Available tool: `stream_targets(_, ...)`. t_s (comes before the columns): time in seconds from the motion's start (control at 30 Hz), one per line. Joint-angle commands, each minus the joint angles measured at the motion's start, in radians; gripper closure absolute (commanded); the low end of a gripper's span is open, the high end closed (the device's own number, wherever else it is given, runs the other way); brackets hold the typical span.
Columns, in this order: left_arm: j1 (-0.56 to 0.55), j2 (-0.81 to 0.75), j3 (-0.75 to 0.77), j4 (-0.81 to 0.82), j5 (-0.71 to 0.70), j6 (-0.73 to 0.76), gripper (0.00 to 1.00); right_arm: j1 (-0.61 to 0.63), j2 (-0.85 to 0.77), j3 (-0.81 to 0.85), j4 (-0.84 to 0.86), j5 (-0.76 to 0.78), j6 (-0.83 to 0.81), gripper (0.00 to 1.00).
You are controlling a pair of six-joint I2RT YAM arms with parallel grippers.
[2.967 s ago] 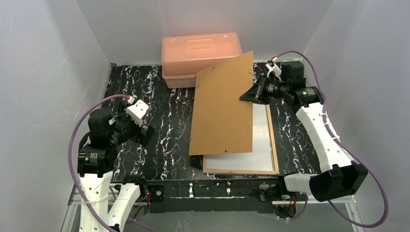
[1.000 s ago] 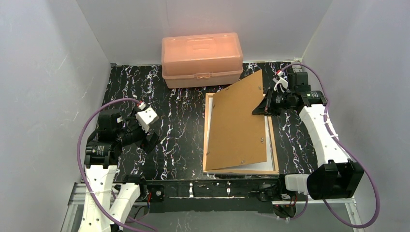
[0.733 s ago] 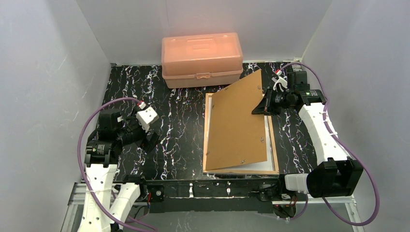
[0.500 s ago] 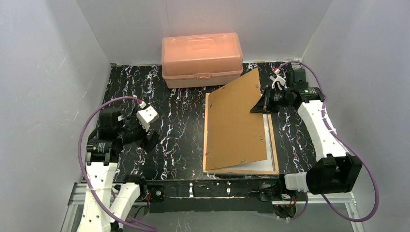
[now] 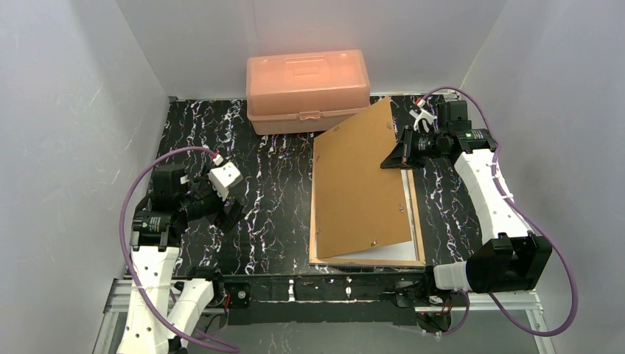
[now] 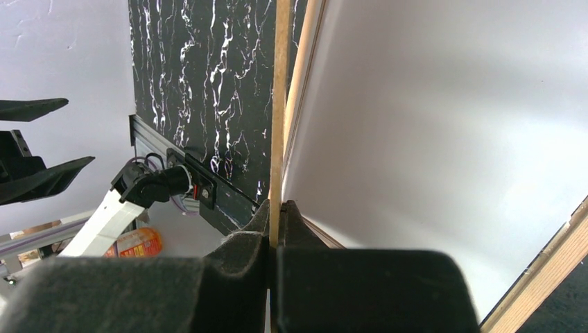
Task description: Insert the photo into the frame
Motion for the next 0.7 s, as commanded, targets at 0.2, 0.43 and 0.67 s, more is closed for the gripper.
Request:
stream_targets(0.2,0.001,0.000,0.015,-0.038,0.031,-0.003,0.19,-0.019,-0.033,0.005,0.076,-0.018,-0.027,0.99)
stream_targets(0.43,0.001,0.034,0.094,-0.030,0.078,-0.108,0.16,-0.020,-0.154,-0.131,0.481,-0.326,0.271,0.99)
stream_targets(0.67,0.001,0.104,0.147,0.093,-0.099,-0.152,0.19,0.005,-0.261,-0.279,0.997,-0.429,0.713,0.99)
